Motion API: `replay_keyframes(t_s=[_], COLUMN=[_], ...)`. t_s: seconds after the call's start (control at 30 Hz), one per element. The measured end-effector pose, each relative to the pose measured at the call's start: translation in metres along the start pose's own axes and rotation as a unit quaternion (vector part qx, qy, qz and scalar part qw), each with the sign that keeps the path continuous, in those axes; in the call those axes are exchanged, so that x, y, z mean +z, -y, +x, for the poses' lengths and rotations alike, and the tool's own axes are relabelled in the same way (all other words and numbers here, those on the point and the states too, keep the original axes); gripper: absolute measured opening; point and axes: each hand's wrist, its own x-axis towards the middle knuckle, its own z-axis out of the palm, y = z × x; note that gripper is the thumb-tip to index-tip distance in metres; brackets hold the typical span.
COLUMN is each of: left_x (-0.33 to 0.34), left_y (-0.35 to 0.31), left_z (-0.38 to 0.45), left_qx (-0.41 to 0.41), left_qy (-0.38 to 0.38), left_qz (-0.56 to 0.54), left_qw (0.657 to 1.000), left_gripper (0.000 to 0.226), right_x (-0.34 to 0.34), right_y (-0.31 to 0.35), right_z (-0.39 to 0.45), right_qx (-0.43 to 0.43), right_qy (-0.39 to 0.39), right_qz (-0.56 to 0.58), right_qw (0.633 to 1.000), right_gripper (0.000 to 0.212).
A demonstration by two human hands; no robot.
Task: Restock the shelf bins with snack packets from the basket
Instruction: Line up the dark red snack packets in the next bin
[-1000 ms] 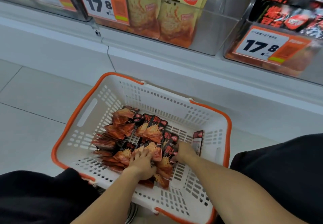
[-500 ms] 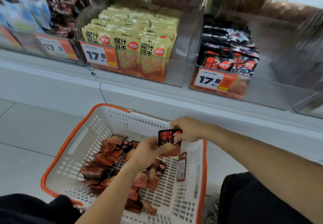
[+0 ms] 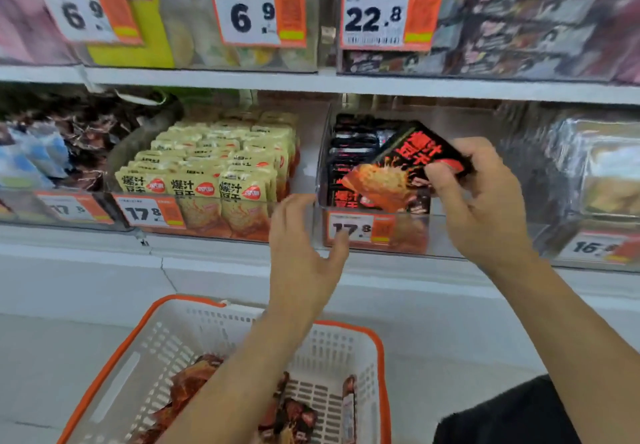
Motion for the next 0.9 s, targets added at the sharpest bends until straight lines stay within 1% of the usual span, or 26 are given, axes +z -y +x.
replay_keyframes(t_s=[0.03,0.07,0.13,0.2,0.27,0.3,0.4,0.47,0.57,0.67,0.7,0.73,0.77,0.8,0.83,0.87,0.9], left_x=[0.005,0.01,0.022,0.032,0.038,0.04,0.041,0.041,0.04,0.04,0.041,0.041,0.041,0.038,0.033,0.026,0.019], left_y=[0.0,0.001,0.005,0.011,0.017,0.019,0.022,0.022,0.023,0.024,0.023,0.022,0.019,0.015,0.012,0.011,0.012], left_z=[0.014,0.026,0.037,0.037,0.034,0.032,0.032,0.033,0.033,0.032,0.032,0.033,0.034,0.033,0.031,0.026,0.017], left_qx=[0.019,0.023,0.019,0.027,0.053,0.06,0.063,0.069,0.076,0.076,0.071,0.062,0.052,0.046,0.056,0.082,0.106], left_qy=[0.019,0.043,0.082,0.079,0.056,0.045,0.032,0.03,0.029,0.038,0.04,0.043,0.04,0.032,0.015,-0.005,-0.019], left_qz=[0.034,0.067,0.123,0.196,0.259,0.269,0.27,0.272,0.267,0.263,0.258,0.251,0.236,0.209,0.176,0.149,0.129], left_qw=[0.999,0.997,0.989,0.977,0.963,0.96,0.96,0.959,0.96,0.961,0.963,0.965,0.97,0.976,0.983,0.985,0.986], left_gripper=[0.068,0.082,0.103,0.111,0.111,0.11,0.108,0.107,0.105,0.106,0.106,0.105,0.102,0.096,0.085,0.071,0.055], right_x=[-0.005,-0.01,-0.015,-0.017,-0.015,-0.013,-0.002,0.006,0.01,0.01,0.012,0.014,0.016,0.019,0.023,0.029,0.036], right_y=[-0.004,-0.01,-0.024,-0.036,-0.047,-0.053,-0.069,-0.075,-0.08,-0.08,-0.079,-0.075,-0.069,-0.06,-0.047,-0.033,-0.021], right_z=[0.004,0.008,0.015,0.02,0.022,0.022,0.021,0.02,0.021,0.02,0.018,0.016,0.016,0.015,0.014,0.012,0.007], right_qx=[-0.012,-0.019,-0.007,0.027,0.055,0.065,0.087,0.082,0.088,0.112,0.117,0.117,0.103,0.073,0.033,-0.004,-0.034], right_qy=[-0.029,-0.04,-0.02,0.011,0.042,0.061,0.134,0.177,0.195,0.205,0.196,0.163,0.104,0.034,-0.027,-0.06,-0.059], right_qz=[-0.012,-0.027,-0.045,-0.036,-0.047,-0.069,-0.112,-0.123,-0.141,-0.174,-0.181,-0.176,-0.161,-0.141,-0.121,-0.101,-0.075], right_qw=[0.999,0.999,0.999,0.999,0.996,0.994,0.981,0.973,0.967,0.957,0.957,0.964,0.976,0.987,0.992,0.993,0.995], right_gripper=[0.017,0.017,0.019,0.026,0.031,0.031,0.029,0.028,0.028,0.035,0.04,0.045,0.045,0.039,0.031,0.023,0.019])
